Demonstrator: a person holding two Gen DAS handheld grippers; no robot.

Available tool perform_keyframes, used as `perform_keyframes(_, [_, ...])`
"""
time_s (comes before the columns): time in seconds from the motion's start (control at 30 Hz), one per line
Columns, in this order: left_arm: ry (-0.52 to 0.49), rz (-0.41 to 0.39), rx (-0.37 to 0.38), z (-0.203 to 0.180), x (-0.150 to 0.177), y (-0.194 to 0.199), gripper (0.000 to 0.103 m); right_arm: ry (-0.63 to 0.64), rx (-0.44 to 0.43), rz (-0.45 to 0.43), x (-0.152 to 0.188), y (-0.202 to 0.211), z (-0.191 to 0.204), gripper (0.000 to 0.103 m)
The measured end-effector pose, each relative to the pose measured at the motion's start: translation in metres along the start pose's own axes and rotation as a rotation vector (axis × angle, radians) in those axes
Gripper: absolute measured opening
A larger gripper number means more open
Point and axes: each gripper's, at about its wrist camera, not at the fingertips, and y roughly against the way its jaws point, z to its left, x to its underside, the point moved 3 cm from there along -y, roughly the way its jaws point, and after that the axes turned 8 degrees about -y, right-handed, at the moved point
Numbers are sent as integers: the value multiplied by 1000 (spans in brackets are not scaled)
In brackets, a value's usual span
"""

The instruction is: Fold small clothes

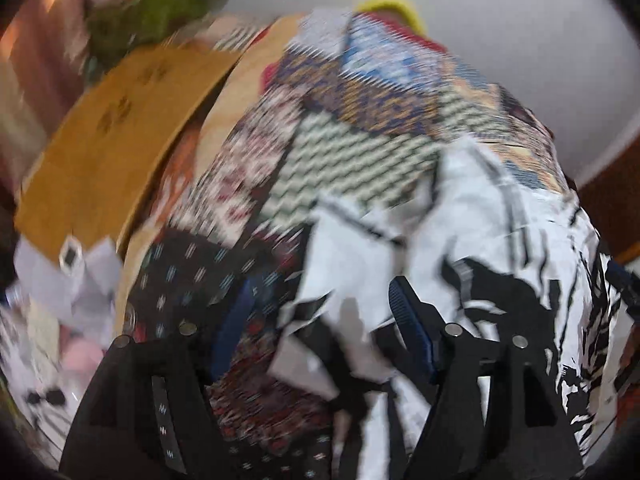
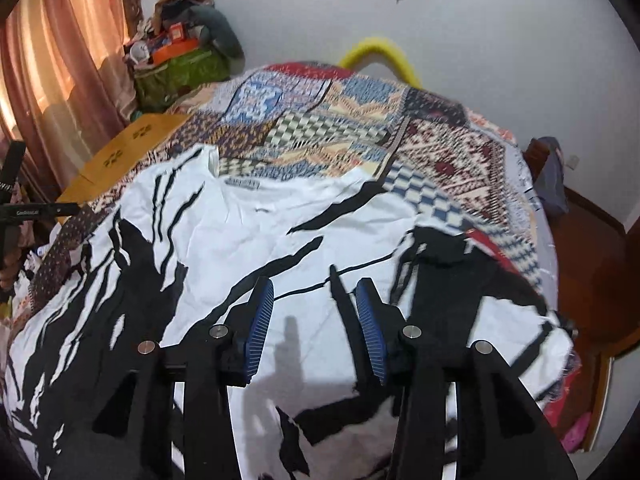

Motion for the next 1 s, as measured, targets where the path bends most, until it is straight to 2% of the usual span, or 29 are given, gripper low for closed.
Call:
perform_keyframes(0.13, [81, 71, 59, 17, 16, -27, 70, -4, 18, 46, 4, -24, 2, 39])
perform_keyframes(0.2, [66, 73, 54, 14, 18, -35, 70, -19, 23, 72, 7, -35, -1, 39])
perform_keyframes(0.27, [1, 61, 31, 3, 16, -40, 68, -34, 22, 91, 12, -41, -3, 39])
perform_keyframes(0.33, [-58, 59, 11, -11, 14, -46, 58, -45, 17, 97, 15, -43, -5, 39])
perform_keyframes(0.4, [-83, 84, 24, -19, 13, -57, 42, -55, 8, 92, 17, -41, -6, 41])
perform_keyframes(0.43, [-88, 85, 23, -22, 13, -61, 40, -60, 6, 92, 17, -39, -6, 41])
perform_keyframes(0.47, [-91, 82, 25, -23, 13, -64, 34, -65, 4, 92, 17, -38, -6, 42])
perform_keyframes(0.57, [-59, 82, 37, -21, 10, -66, 4, -62, 0, 92, 20, -32, -5, 42])
perform_keyframes(0.6, [-49, 86, 30, -18, 7, -67, 3, -58, -2, 91, 21, -30, -4, 42])
perform_keyframes(0.73, [-82, -6, -23, -21, -2, -33, 3, -37, -11, 80, 25, -19, 1, 42])
perform_keyframes(0.87, [-103, -150, -29, -36, -24, 35, 3, -19, -14, 60, 26, -6, 6, 42])
perform_keyframes(1.0, [-190, -264, 33, -80, -39, 96, 3, -8, -30, 34, 25, 9, 13, 42])
